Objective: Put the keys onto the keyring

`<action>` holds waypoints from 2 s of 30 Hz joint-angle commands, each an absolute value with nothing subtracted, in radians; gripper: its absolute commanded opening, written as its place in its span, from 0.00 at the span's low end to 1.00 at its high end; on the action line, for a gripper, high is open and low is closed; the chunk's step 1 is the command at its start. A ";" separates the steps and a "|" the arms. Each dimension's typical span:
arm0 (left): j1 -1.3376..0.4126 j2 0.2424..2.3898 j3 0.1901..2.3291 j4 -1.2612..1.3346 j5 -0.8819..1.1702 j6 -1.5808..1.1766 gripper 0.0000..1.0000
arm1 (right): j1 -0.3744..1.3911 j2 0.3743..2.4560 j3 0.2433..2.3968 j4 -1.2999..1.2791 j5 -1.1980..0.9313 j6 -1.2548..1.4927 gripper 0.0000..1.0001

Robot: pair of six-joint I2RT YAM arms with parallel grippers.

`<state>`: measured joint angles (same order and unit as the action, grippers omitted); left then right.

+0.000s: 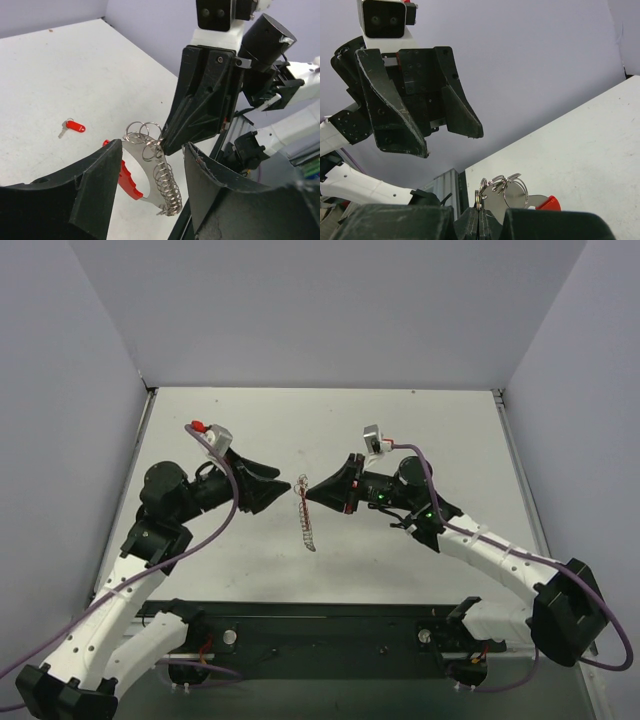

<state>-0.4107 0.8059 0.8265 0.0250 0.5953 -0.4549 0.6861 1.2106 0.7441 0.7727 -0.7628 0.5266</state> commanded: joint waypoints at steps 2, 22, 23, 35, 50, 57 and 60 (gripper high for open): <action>-0.414 0.836 0.868 0.074 0.761 -0.446 0.61 | 0.676 1.218 0.762 0.880 -0.779 0.528 0.00; -0.431 0.873 0.796 0.136 0.790 -0.457 0.60 | 0.675 1.243 0.779 0.920 -0.796 0.561 0.00; -0.431 0.876 0.792 0.153 0.779 -0.462 0.60 | 0.676 1.243 0.779 0.920 -0.798 0.560 0.00; -0.434 0.916 0.762 0.255 0.813 -0.520 0.60 | 0.676 1.226 0.773 0.919 -0.804 0.561 0.00; -0.459 0.917 0.739 0.250 0.805 -0.497 0.50 | 0.680 1.213 0.767 0.934 -0.801 0.563 0.00; -0.482 0.934 0.744 0.262 0.804 -0.505 0.29 | 0.681 1.216 0.765 0.940 -0.801 0.568 0.00; -0.489 0.949 0.747 0.262 0.790 -0.505 0.05 | 0.681 1.216 0.765 0.940 -0.805 0.568 0.00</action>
<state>-0.4637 0.9348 0.7322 0.2062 0.7738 -0.5079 0.6811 1.2415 0.7441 0.8101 -0.7910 0.5743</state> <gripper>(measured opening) 0.158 0.028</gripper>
